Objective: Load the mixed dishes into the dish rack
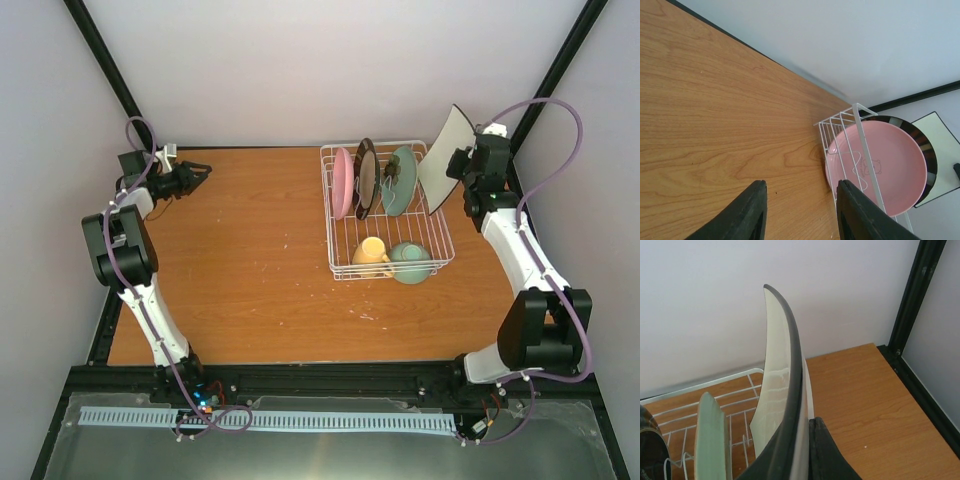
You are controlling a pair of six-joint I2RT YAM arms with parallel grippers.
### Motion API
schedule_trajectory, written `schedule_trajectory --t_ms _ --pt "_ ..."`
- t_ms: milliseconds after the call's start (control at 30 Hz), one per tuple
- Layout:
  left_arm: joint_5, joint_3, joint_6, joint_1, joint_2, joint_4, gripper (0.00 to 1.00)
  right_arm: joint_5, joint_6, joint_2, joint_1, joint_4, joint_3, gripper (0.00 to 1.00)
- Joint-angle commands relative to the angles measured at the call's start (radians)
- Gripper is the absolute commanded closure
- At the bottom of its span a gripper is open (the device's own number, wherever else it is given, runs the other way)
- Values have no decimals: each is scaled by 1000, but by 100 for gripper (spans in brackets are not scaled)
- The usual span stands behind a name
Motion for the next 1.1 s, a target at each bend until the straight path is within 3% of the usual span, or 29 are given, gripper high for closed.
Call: schedule_trajectory --t_ms 0,200,600,1067 --pt "-5 40 6 -4 0 7 61 -12 -61 -6 -1 244 101 97" --pt "-13 55 15 -4 -3 -10 63 -9 -66 55 35 277 107 97" --pt "-28 82 43 -4 3 -55 63 25 -101 109 128 322 -34 97" --pt "-47 97 63 -4 10 -87 64 -95 -85 219 158 256 -173 97"
